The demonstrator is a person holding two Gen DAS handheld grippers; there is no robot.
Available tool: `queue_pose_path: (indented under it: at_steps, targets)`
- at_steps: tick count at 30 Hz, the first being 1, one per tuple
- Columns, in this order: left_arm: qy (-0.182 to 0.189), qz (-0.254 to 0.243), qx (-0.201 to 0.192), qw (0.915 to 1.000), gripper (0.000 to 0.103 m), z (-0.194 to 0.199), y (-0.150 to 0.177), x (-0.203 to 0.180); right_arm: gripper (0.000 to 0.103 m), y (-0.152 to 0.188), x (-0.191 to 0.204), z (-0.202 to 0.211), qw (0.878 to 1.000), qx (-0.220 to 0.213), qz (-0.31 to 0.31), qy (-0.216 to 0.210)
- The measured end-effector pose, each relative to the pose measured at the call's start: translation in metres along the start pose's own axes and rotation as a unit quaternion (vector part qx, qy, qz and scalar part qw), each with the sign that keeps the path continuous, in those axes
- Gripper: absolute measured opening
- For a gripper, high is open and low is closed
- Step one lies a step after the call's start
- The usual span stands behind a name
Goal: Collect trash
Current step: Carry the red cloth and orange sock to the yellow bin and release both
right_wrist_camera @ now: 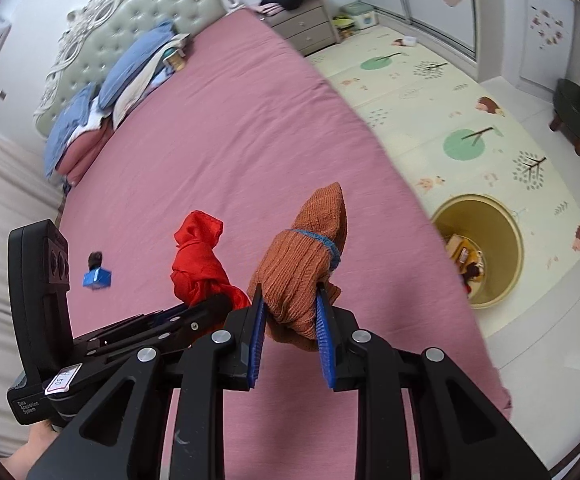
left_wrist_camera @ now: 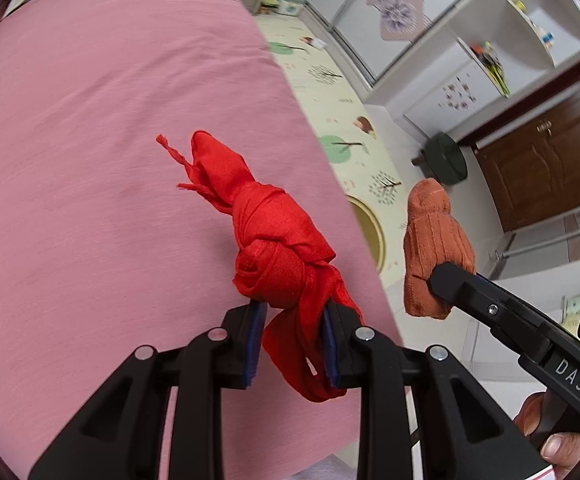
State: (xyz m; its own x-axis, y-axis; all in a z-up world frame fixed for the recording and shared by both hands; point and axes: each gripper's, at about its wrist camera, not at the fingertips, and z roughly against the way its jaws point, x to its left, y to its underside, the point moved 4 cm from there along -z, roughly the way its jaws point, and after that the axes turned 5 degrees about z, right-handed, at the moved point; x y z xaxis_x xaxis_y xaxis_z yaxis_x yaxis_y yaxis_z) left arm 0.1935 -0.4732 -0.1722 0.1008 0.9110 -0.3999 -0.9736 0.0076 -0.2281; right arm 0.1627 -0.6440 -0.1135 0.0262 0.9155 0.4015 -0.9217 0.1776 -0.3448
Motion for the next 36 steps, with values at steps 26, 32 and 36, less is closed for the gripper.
queue_pose_path:
  at_steps: [26,32,36]
  targets:
    - [0.038,-0.129,0.081,0.9876,0.029,-0.138,-0.043,-0.186,0.029,-0.034,-0.217,0.03,0.987,-0.032,-0.146,0.053]
    - [0.041,-0.152,0.068,0.9853,0.072,-0.146,-0.06,-0.209,0.049,-0.05,-0.252,0.045,0.979,-0.064,-0.177,0.074]
    - [0.035,-0.148,0.068,0.986,0.072,-0.149,-0.069,-0.21,0.049,-0.057,-0.264,0.05,0.976,-0.074,-0.19,0.074]
